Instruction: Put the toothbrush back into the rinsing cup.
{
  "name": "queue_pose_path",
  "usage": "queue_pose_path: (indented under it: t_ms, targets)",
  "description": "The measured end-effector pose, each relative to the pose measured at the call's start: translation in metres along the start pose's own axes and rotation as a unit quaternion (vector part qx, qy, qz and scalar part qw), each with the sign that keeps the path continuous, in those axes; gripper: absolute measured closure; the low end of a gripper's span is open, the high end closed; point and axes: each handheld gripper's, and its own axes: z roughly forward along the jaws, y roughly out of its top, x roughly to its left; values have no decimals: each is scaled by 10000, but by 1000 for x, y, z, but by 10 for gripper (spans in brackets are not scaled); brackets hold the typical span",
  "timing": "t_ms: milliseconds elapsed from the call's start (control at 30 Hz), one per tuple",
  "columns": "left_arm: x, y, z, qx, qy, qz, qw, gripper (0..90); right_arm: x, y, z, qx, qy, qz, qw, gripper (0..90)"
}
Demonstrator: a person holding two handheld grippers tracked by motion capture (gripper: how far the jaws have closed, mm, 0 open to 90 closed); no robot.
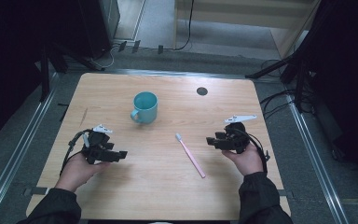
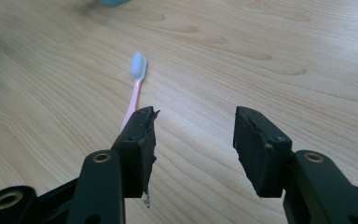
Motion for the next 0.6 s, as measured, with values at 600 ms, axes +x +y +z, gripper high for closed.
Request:
queue_pose_path:
  t_ms: [600]
  targets:
    - [-1,-3,-1,-1,4,46,10000,310,40,13,23,1465,-307,-382,9880,583]
